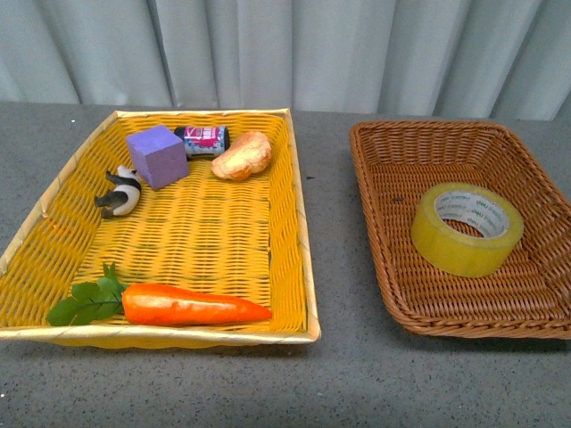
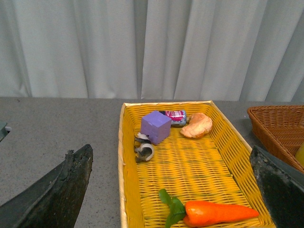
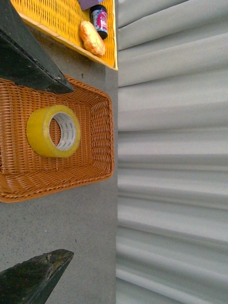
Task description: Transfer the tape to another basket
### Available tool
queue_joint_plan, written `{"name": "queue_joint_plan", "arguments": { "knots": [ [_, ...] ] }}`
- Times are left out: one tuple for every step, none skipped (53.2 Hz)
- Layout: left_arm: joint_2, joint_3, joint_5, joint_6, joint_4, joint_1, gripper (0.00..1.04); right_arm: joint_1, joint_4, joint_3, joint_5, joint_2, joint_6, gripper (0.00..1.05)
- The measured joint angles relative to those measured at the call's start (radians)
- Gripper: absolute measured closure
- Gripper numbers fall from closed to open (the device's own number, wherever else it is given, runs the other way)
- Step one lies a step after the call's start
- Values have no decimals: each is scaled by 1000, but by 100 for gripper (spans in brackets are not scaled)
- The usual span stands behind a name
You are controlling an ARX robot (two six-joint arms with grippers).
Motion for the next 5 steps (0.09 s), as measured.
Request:
{"name": "queue_joint_plan", "arguments": {
  "knots": [
    [0, 0, 0, 0, 0, 0, 6, 0, 0, 0, 0, 0, 0, 9],
    [0, 0, 0, 0, 0, 0, 6, 0, 0, 0, 0, 0, 0, 9],
    [0, 0, 0, 0, 0, 0, 6, 0, 0, 0, 0, 0, 0, 9],
    [0, 0, 0, 0, 0, 0, 6, 0, 0, 0, 0, 0, 0, 9],
    [0, 0, 0, 0, 0, 0, 6, 0, 0, 0, 0, 0, 0, 9]
  ]
}}
